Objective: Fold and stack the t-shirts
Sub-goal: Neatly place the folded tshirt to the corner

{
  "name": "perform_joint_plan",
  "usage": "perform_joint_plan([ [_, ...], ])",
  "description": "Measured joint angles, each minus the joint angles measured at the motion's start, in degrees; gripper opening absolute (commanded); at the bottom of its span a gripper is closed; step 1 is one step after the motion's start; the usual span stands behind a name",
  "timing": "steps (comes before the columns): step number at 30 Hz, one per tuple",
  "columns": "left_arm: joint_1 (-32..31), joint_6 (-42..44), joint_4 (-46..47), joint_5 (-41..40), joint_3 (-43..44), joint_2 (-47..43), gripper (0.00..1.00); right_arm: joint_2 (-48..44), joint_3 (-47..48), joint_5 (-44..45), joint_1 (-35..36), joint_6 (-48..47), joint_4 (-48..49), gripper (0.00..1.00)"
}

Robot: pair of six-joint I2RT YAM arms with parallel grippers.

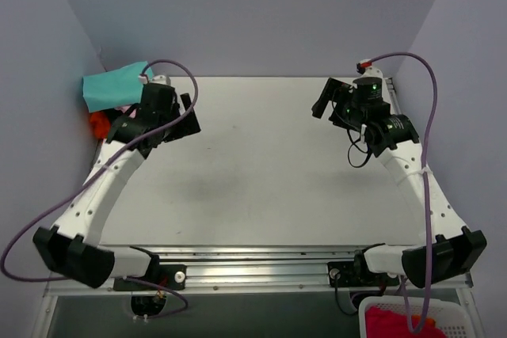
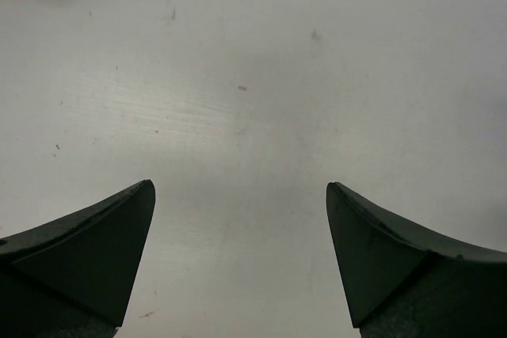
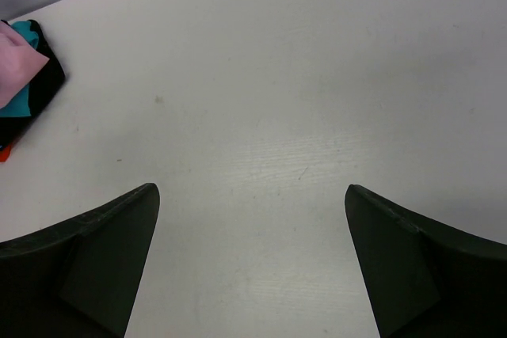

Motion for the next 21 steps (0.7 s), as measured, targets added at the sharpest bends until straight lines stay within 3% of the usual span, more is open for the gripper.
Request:
perform_joint_plan([
  [5,0.0,1.2,2.4,-2.5,1.0,-10.1,0.98,-2.3,0.8,2.8,2.2,-1.7,0.0,1.00],
  [21,0.0,2.4,1.1,-7.4,-2.0,-11.8,0.95,-3.8,0.8,6.1,4.0,-2.8,-0.5,1.00],
])
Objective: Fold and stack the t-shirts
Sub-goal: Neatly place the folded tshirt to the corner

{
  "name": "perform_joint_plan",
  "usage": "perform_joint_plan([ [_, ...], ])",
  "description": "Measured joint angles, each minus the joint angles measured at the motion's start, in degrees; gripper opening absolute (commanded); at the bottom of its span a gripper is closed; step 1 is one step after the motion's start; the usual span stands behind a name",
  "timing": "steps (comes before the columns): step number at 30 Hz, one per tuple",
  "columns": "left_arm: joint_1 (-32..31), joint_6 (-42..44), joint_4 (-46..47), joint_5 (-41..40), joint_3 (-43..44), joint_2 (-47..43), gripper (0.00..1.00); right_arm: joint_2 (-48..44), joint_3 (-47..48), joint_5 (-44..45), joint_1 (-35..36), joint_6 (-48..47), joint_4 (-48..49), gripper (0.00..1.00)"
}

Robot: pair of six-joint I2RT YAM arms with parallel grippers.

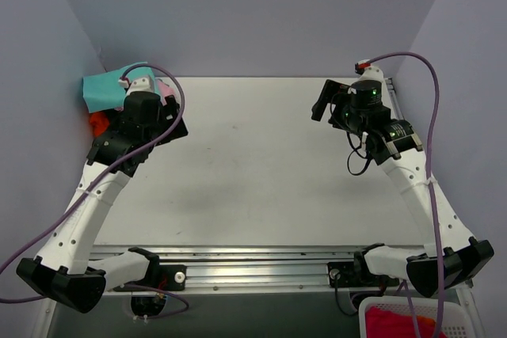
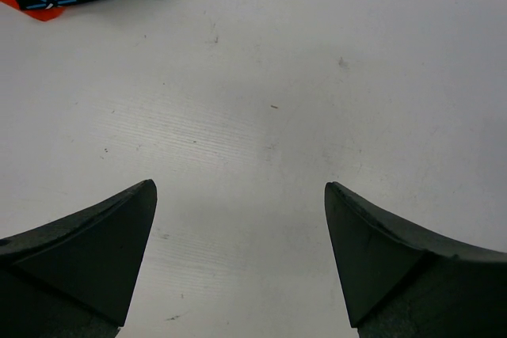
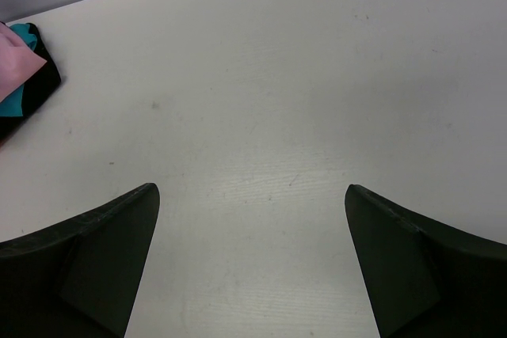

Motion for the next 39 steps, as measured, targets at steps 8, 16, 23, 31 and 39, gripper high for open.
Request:
perform_joint_plan([
  [8,0.0,-0.1,-1.6,-3.7,0.1,-0.3,0.94,0.0,0.6,0.3,0.0,-1.0,-0.3,1.00],
  [16,0.0,-7.3,-13.3,-22.6,4.9,0.7,0.94,0.7,1.7,1.0,0.0,-2.5,-0.5,1.00],
  [23,0.0,-9.8,-16.5,-26.8,5.5,2.3,0.94,1.1,1.9,1.7,0.1,-3.5,-1.2,1.00],
  [31,0.0,-10.0,-16.8,-27.9,5.5,2.2,0.94,1.6,1.9,1.7,0.1,-4.2,-1.3,1.00],
  [39,0.0,-9.6,-16.9,-28.2,5.5,2.2,0.94,1.7,1.9,1.9,0.1,-4.3,-1.3,1.00],
])
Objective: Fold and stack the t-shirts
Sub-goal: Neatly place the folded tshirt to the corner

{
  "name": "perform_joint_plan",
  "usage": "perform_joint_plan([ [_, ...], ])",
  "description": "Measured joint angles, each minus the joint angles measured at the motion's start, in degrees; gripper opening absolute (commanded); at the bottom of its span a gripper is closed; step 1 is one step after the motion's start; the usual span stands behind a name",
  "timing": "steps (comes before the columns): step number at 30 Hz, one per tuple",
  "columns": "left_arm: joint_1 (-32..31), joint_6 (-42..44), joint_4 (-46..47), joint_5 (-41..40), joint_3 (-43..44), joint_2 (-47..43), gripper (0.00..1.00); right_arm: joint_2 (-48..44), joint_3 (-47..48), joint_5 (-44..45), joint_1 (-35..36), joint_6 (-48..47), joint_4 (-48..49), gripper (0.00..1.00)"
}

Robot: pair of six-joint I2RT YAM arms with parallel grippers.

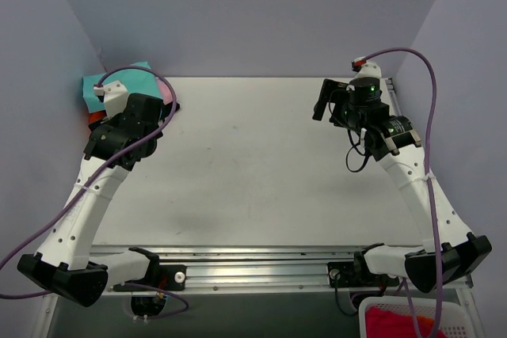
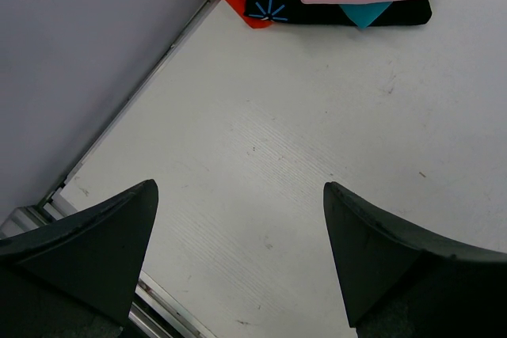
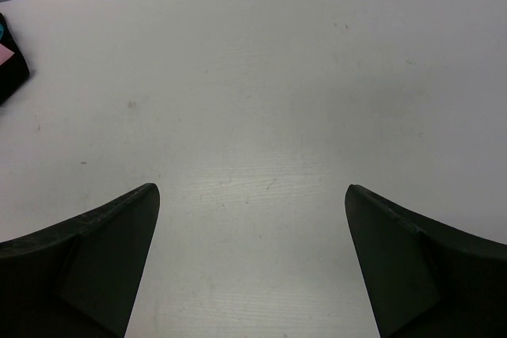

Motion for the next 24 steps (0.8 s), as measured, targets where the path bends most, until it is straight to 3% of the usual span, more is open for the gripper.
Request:
perform_joint_plan([
  [24,0.0,1.8,1.2,0.1,-0.7,-0.5,0.94,0.0,0.0,0.4,0.0,-0.3,-1.2,1.00],
])
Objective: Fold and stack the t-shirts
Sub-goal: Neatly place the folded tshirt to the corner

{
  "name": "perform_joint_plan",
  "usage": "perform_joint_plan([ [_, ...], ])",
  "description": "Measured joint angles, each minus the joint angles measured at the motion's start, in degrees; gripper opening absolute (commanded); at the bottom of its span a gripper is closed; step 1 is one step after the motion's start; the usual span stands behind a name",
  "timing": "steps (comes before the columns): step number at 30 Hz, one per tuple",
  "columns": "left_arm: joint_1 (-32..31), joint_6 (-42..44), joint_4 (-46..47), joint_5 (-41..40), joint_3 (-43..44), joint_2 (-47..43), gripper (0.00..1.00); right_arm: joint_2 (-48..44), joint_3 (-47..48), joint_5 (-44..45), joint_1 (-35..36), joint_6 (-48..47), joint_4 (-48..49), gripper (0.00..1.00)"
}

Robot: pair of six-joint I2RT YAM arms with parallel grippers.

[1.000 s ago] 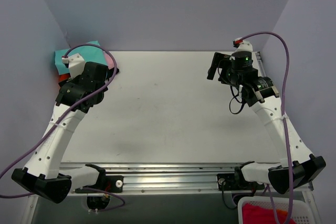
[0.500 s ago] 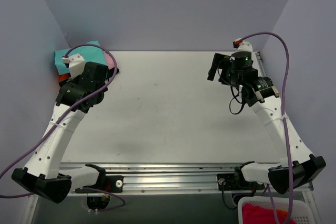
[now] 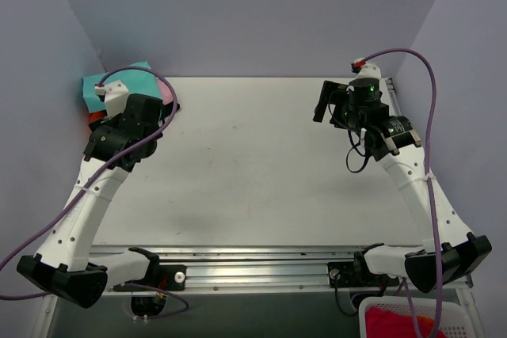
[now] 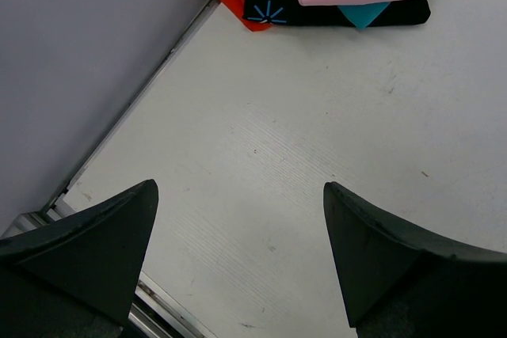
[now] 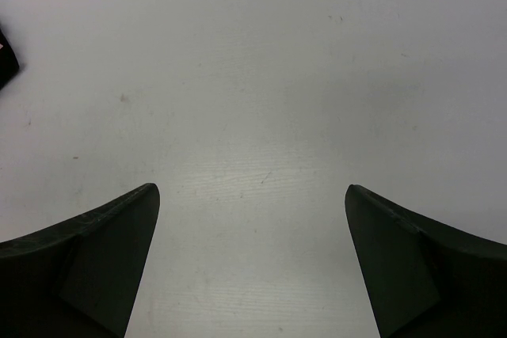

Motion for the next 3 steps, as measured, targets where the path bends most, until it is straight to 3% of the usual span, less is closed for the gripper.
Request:
perform_joint_plan([
  [3,0.0,0.2,0.3,0.0,0.0,-0.1,0.94,0.0,0.0,0.0,0.0,0.0,0.0,1.00],
])
